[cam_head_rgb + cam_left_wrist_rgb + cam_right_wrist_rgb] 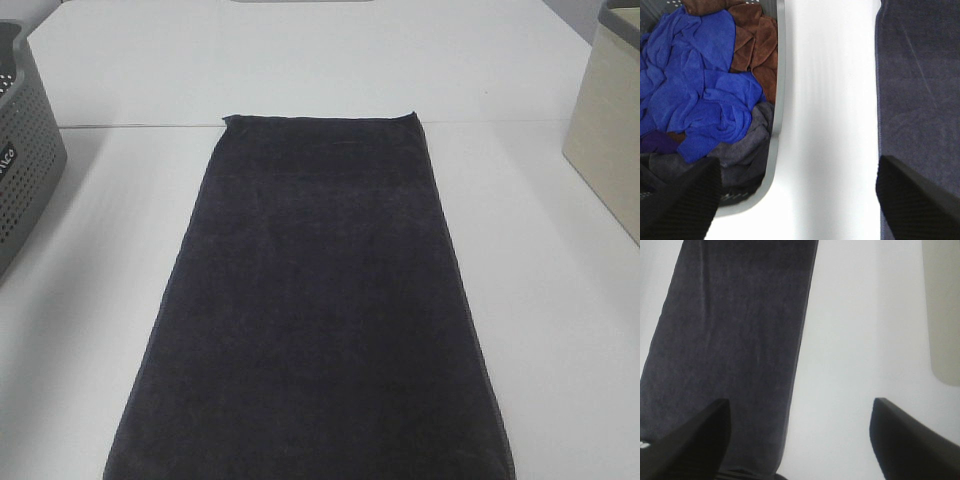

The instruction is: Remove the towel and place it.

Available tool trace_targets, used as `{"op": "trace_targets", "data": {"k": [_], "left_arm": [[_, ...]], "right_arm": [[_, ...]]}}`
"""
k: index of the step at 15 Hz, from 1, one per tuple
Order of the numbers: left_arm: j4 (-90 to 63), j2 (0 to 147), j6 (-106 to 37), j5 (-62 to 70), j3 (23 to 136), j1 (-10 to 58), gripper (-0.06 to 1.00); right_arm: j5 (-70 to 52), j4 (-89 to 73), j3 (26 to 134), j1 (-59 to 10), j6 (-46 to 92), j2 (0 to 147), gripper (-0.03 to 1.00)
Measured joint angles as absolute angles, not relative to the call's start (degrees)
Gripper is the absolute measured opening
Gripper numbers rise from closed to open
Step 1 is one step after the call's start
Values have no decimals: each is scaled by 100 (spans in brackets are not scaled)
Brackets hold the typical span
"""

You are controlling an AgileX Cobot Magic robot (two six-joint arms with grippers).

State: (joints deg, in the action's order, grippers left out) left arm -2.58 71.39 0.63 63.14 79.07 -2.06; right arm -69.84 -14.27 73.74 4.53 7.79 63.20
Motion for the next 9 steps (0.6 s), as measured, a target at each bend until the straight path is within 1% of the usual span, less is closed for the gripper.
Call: {"op": "trace_targets", "data": {"k": [2, 5, 9], "left_arm": [[-195, 6085, 195, 6159, 7059, -206, 79], [315, 4607, 286, 6142, 5953, -206, 79], [854, 2876, 384, 6142, 4652, -206, 79]], "right_arm": [[-6990, -1364, 6411, 453, 779, 5082, 76], [-6990, -1066, 5191, 453, 705, 3501, 76], [-7007, -768, 4154, 453, 636, 1805, 76]]}}
